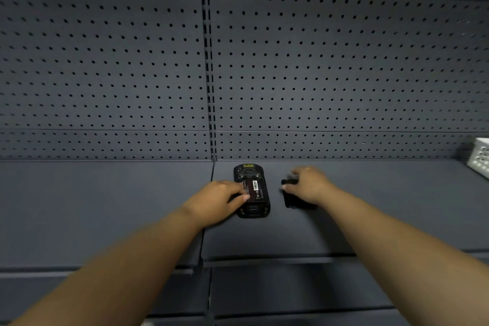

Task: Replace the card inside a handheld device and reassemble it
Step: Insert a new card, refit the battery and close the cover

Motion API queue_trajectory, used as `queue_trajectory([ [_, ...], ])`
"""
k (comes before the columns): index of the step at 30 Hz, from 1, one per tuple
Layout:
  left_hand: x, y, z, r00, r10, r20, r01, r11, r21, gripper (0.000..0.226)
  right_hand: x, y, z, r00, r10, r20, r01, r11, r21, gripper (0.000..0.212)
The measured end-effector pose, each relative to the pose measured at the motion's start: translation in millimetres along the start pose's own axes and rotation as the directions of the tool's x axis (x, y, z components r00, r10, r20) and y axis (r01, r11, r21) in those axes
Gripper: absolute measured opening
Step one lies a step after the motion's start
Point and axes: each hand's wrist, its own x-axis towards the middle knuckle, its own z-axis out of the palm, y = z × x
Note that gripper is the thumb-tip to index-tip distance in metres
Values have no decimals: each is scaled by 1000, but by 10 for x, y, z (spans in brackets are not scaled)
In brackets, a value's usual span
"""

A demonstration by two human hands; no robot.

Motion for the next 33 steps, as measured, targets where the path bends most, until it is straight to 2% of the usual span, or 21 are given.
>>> queue_trajectory([
  [3,-6,3,33,999,-15,-34,14,1000,-27,33,-5,173,-86,966,-9,258,6,1000,11,84],
  [5,-2,7,46,999,-15,-45,14,999,-40,34,35,280,-86,930,-18,366,-7,998,67,85],
  [11,-3,-5,44,999,-30,-35,28,998,-53,40,180,360,-50,938,-26,346,11,999,45,101],
  [16,5,1,17,1000,-23,-14,23,999,-28,41,243,336,-83,934,44,354,-51,999,10,74],
  [18,0,-6,11,1000,-22,-9,21,999,-25,42,264,342,-111,953,48,300,-78,993,92,62],
  [19,-4,-12,11,1000,-22,-7,22,999,-25,43,274,348,-132,970,32,242,-84,974,209,46],
  [20,-7,-17,8,1000,-25,-6,25,999,-26,46,278,350,-165,981,9,195,-84,922,379,27],
  [21,-10,-22,6,999,-32,-3,32,999,-28,49,279,334,-207,986,-16,164,-81,819,568,17],
  [23,-20,-24,0,999,-48,8,48,998,-30,58,274,241,-290,990,-64,122,-65,560,826,19],
  [25,-27,-28,0,997,-63,34,64,997,-42,72,318,117,-296,991,-97,89,-46,377,925,30],
  [27,-36,-32,8,995,-71,66,76,994,-73,90,344,-52,-227,991,-114,70,-30,320,947,36],
  [30,-42,-47,46,998,-53,22,55,990,-126,110,361,-268,-34,995,-92,42,-7,353,935,37],
  [33,-43,-59,80,999,-28,-37,23,993,-114,114,376,-384,154,995,-102,16,23,366,930,28],
])
